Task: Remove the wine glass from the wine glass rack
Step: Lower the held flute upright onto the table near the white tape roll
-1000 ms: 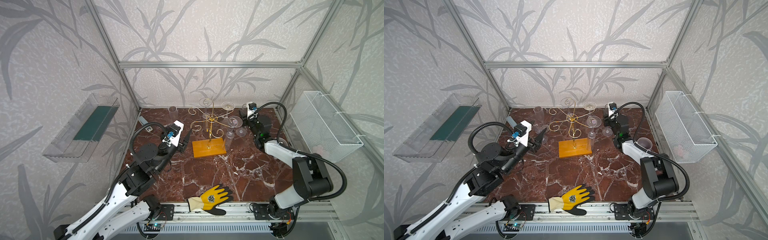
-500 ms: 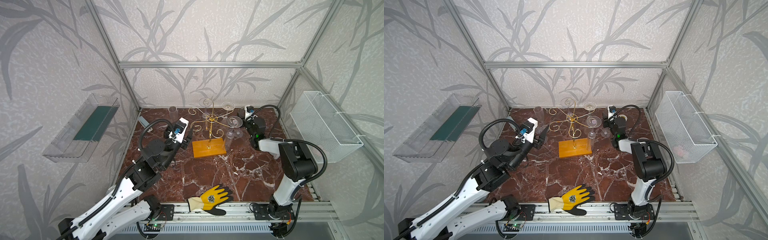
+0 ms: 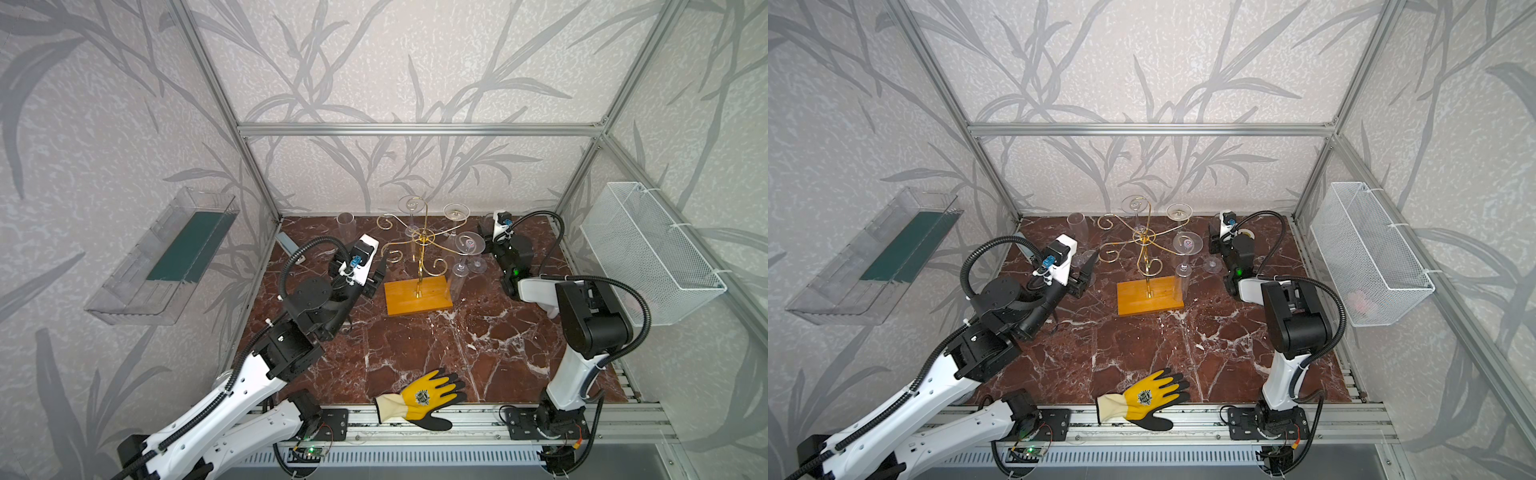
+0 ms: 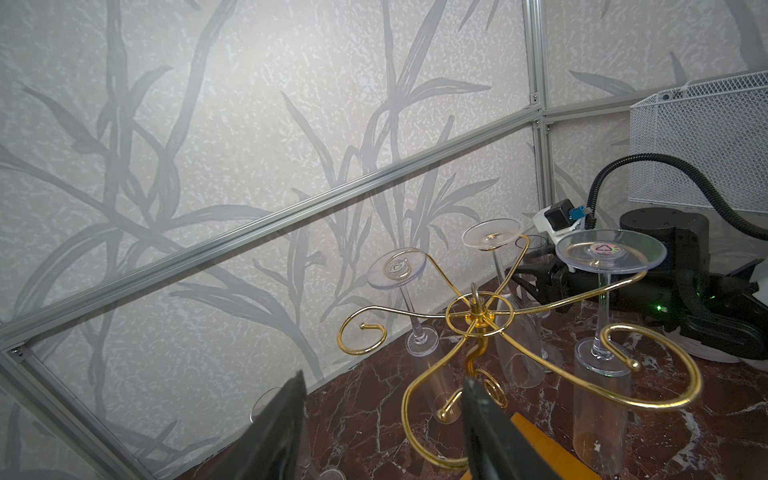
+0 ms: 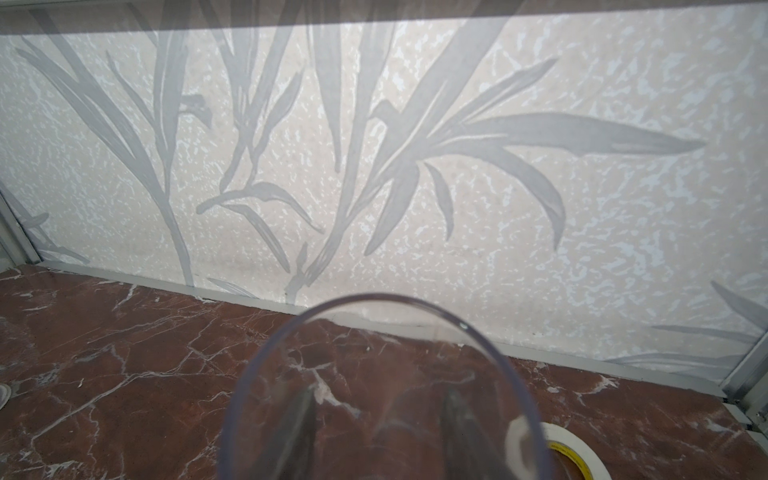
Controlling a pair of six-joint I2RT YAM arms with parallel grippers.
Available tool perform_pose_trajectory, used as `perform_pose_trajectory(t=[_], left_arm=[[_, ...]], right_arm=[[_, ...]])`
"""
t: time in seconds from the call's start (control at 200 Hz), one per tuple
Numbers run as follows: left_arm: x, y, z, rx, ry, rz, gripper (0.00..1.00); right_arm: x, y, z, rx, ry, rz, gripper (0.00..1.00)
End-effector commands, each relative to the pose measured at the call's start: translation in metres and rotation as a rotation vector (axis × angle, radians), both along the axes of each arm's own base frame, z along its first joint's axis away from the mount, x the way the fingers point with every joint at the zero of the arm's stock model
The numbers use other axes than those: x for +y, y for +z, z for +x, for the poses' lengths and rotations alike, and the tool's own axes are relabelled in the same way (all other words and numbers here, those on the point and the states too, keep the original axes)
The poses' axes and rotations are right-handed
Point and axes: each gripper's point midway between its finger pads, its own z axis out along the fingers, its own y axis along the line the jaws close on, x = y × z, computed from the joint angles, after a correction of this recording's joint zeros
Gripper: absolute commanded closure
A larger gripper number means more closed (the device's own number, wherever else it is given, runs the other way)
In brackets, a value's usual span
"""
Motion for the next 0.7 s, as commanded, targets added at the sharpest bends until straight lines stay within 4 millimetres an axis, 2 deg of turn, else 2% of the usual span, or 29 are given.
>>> perform_pose_trajectory(t=[0.0, 0.115, 0.335, 0.375, 0.605, 0.635, 0.65, 0.695], left_arm=[[0.008, 0.02, -0.003, -0.037, 0.017, -0.031, 0.38], [0.008, 0.019, -0.003, -0.034, 0.015, -0.039, 0.38], [0.008, 0.018, -0.004, -0.024, 0.002, -0.043, 0.38], [0.008, 0.018, -0.005, -0.023, -0.001, -0.045, 0.37], [0.008, 0.018, -0.006, -0.006, -0.012, -0.056, 0.37], [0.008, 0.019, -0.007, -0.008, -0.015, -0.061, 0.36], [0.008, 0.018, -0.007, -0.006, -0.017, -0.062, 0.36], [0.007, 0.019, -0.008, -0.008, -0.024, -0.065, 0.36]], right_arm=[[-0.005, 0.003, -0.002, -0.027, -0.014, 0.011, 0.39], [-0.005, 0.005, -0.003, -0.022, -0.01, 0.009, 0.21], [-0.007, 0.014, -0.009, -0.031, -0.013, 0.012, 0.06], [-0.009, 0.015, -0.009, -0.031, -0.02, 0.012, 0.0], [-0.018, 0.034, -0.022, -0.054, -0.04, 0.014, 0.01], [-0.019, 0.031, -0.022, -0.044, -0.044, 0.01, 0.01], [-0.02, 0.042, -0.026, -0.064, -0.046, 0.012, 0.01], [-0.022, 0.046, -0.029, -0.066, -0.054, 0.011, 0.01]])
